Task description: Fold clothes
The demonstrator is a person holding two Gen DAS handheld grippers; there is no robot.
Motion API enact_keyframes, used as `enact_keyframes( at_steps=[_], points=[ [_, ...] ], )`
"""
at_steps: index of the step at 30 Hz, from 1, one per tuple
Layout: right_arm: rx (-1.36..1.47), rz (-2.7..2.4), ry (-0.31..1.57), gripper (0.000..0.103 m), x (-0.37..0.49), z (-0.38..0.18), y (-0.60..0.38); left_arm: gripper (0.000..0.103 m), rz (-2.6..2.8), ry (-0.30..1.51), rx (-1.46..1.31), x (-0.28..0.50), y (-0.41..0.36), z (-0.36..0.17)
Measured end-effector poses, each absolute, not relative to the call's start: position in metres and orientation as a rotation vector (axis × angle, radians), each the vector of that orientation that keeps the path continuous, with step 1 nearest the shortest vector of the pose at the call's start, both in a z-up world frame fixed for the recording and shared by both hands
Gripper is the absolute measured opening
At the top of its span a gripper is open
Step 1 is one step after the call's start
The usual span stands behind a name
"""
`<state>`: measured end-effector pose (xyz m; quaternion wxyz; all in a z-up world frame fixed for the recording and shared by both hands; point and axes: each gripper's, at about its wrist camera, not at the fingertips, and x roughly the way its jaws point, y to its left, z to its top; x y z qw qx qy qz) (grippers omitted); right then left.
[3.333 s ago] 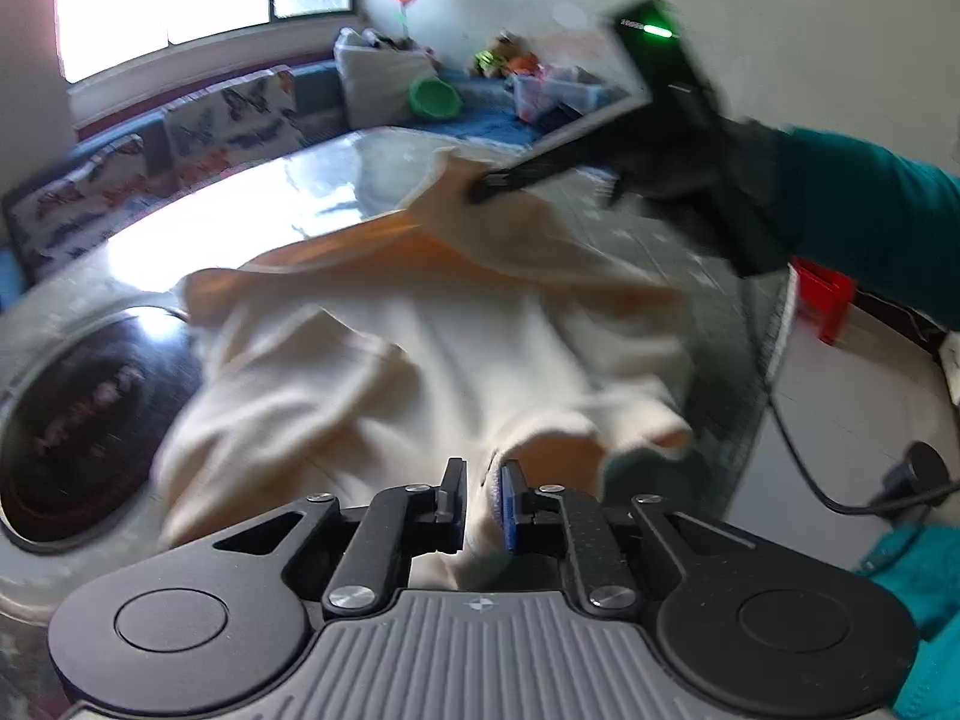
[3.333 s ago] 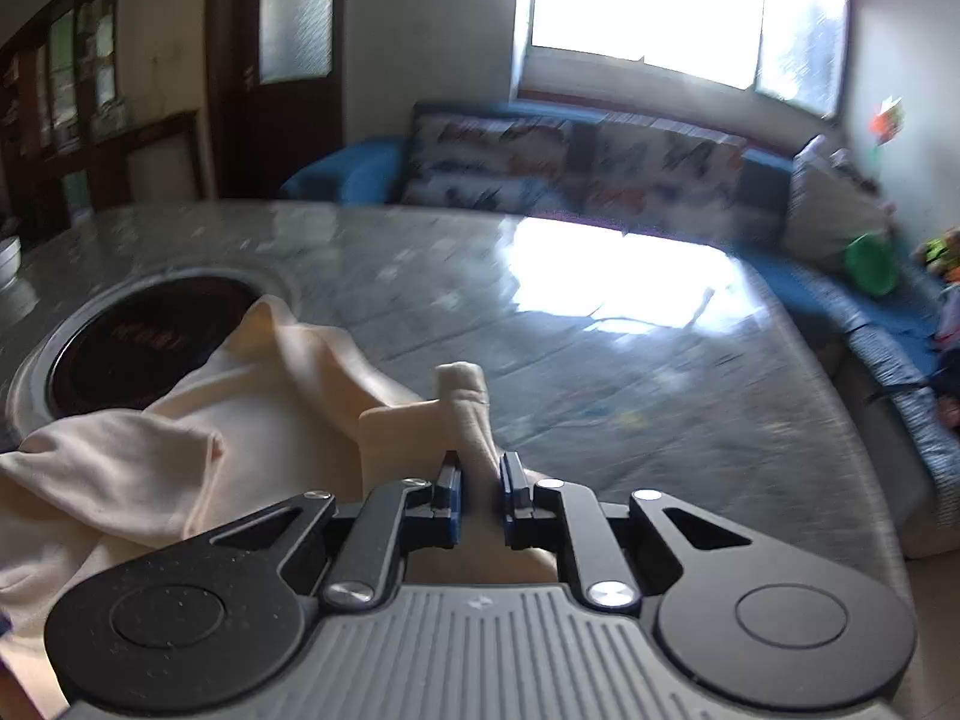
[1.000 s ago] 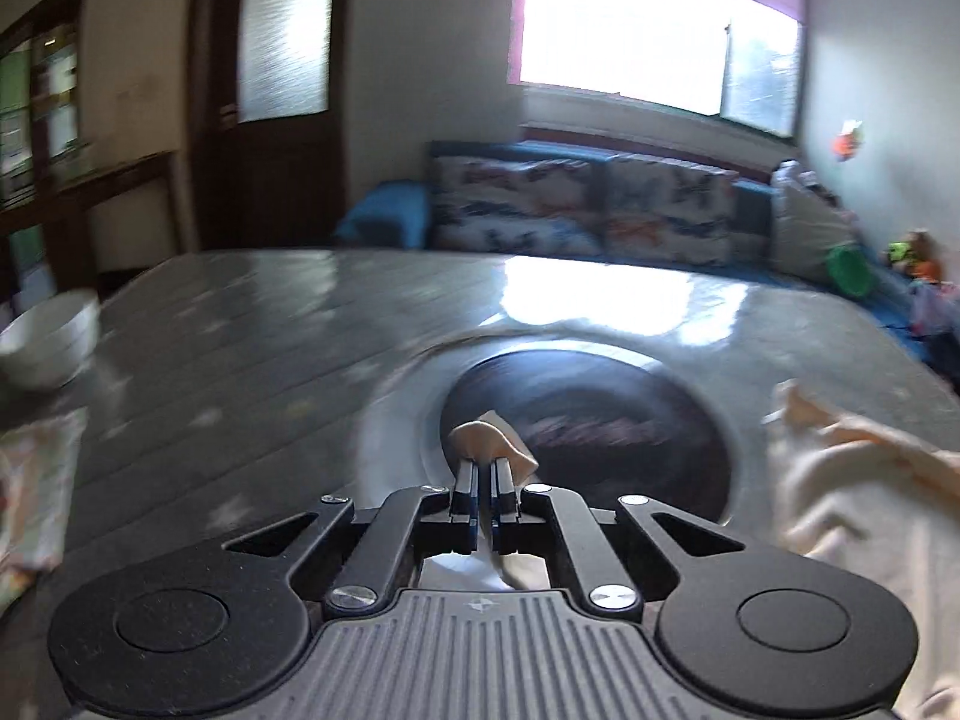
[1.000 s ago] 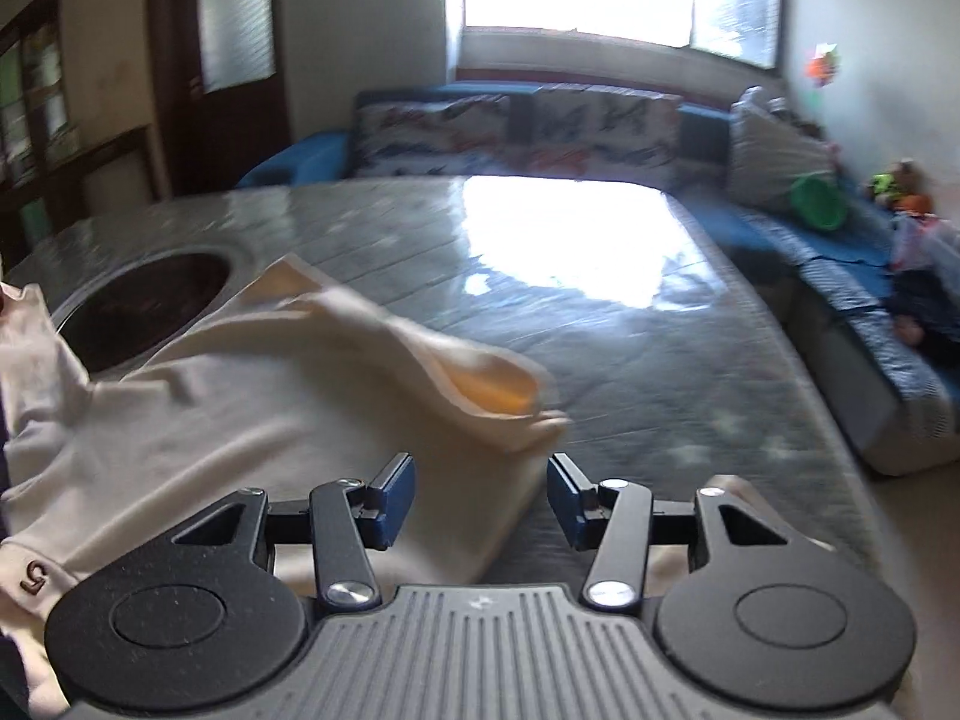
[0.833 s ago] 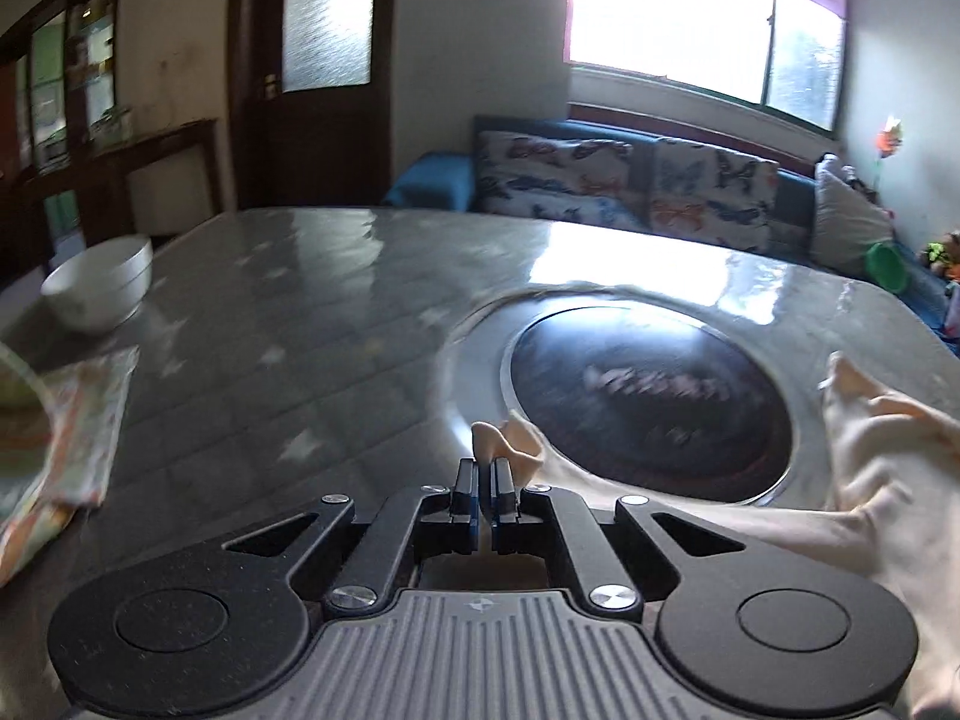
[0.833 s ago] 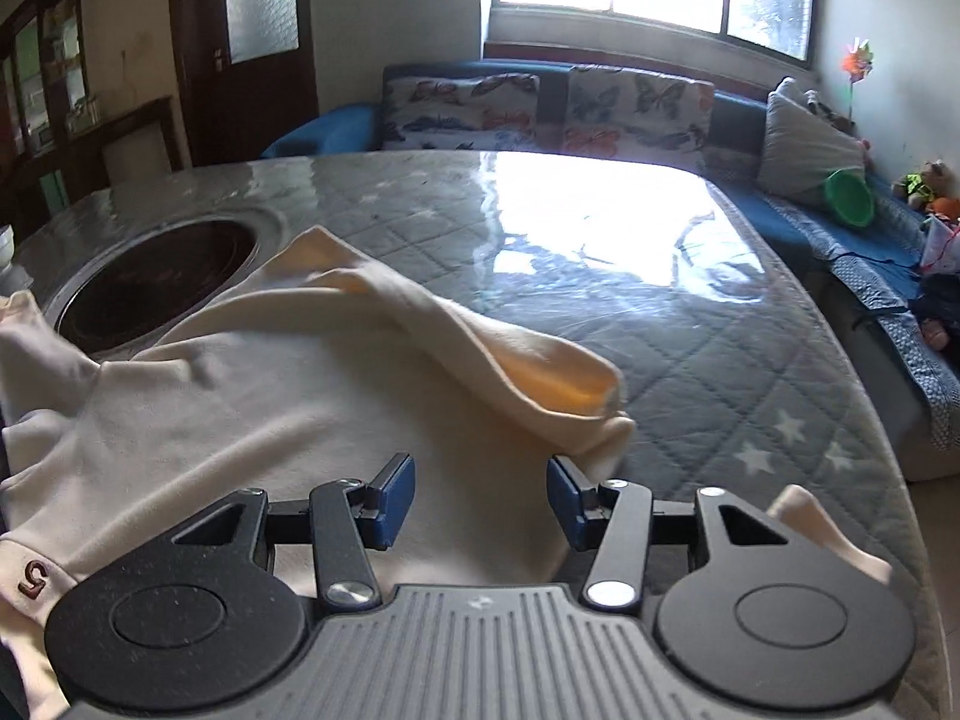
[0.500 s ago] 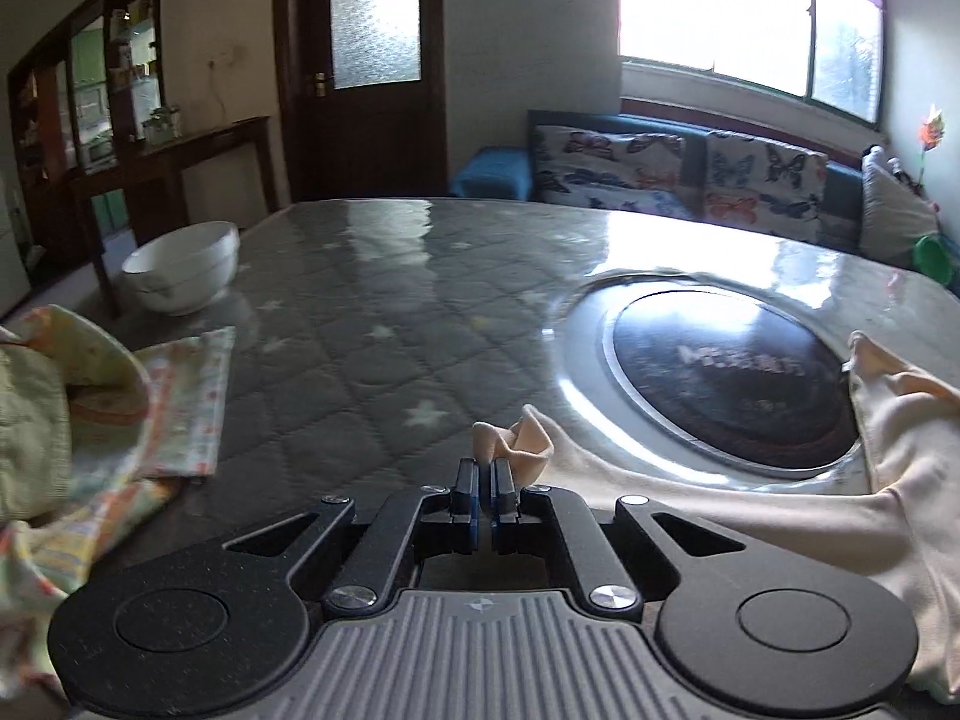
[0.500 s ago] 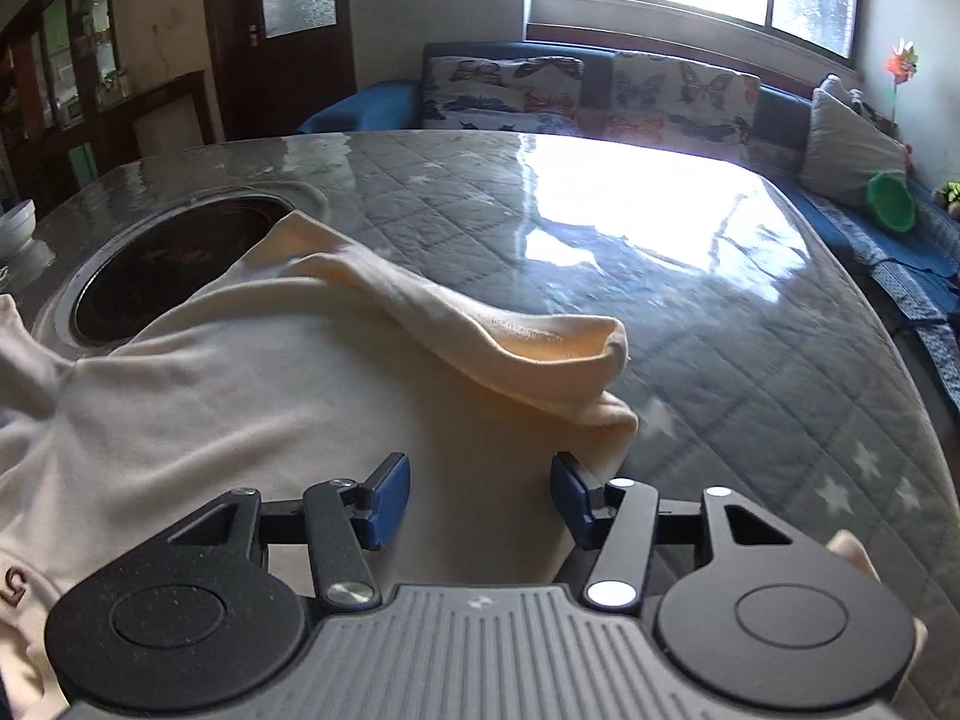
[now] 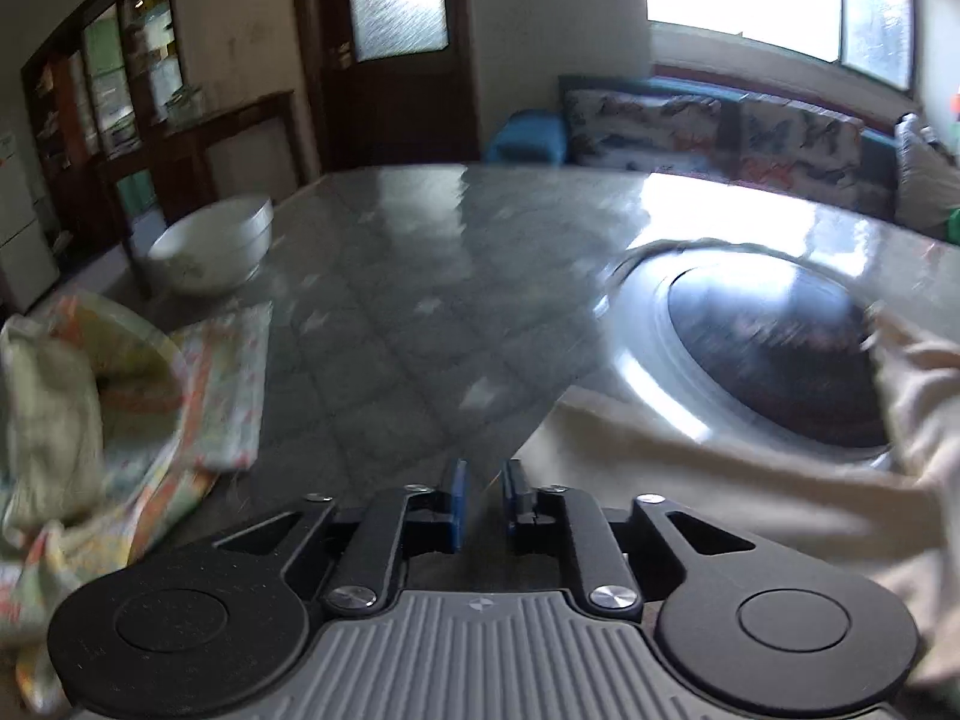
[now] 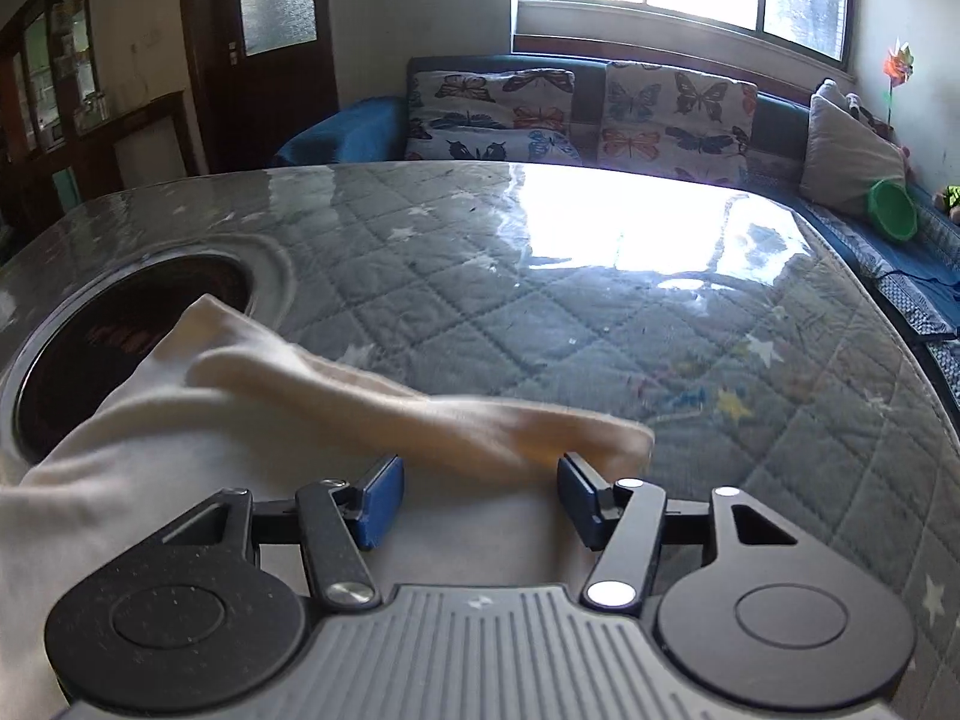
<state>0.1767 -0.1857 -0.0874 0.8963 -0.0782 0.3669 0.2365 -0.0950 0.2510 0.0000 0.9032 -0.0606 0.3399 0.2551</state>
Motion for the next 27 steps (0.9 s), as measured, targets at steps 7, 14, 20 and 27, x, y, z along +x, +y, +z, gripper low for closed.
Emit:
enact_keyframes(
  at_steps=[7,14,20,27],
  points=[
    [-0.112,0.470,0.748,0.059,0.181,-0.073,-0.203,0.037,0.218,0.670,-0.044,-0.013,0.190,0.013],
    [-0.107,0.443,0.782,0.055,0.182,-0.070,-0.220,0.037,0.047,0.708,0.043,0.081,0.137,-0.006],
    [-0.094,0.416,0.812,0.052,0.189,-0.076,-0.224,0.037,0.042,0.764,0.035,0.129,0.123,-0.028],
    [-0.115,0.433,0.818,0.027,0.202,-0.086,-0.212,0.007,-0.015,0.744,0.039,0.146,0.120,-0.037]
  ],
)
